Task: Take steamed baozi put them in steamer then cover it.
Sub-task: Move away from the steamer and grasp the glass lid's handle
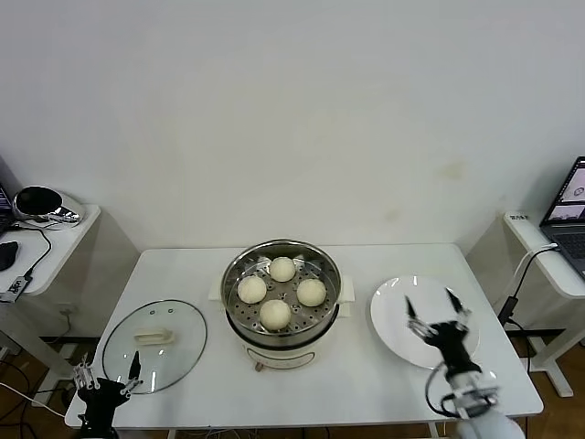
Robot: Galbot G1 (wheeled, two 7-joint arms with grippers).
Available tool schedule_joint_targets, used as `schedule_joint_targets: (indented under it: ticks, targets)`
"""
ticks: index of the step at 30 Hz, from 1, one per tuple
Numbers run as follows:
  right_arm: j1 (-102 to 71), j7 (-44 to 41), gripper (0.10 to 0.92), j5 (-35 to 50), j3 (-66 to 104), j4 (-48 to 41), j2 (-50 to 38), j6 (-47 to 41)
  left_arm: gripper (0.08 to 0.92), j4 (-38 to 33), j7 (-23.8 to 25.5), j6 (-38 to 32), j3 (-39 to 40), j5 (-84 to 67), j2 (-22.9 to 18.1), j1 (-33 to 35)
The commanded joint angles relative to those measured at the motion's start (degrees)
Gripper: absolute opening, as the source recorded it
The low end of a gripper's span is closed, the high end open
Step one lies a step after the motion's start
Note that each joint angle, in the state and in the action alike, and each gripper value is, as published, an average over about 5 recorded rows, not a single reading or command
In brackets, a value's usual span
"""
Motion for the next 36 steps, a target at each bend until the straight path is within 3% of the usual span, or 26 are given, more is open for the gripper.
schedule_joint_targets:
  ticks: [1, 20, 36]
  targets:
    - [-8.9, 2.9, 0.823, 1.0, 13.1, 2.7, 7.1, -1.4, 0.823, 15.3, 0.7, -6.0, -2.6, 32.1, 6.1, -7.8]
    - [-8.0, 3.4, 0.823, 0.0, 14.0, 0.7, 9.6, -1.0, 0.823, 25.3, 1.9, -7.1, 5.8, 34.9, 8.8, -21.9]
    - [-8.4, 3.3, 0.823, -0.8, 13.4, -0.9, 9.9, -0.3, 0.823, 32.8, 1.7, -7.2, 7.8, 34.5, 9.6, -28.8]
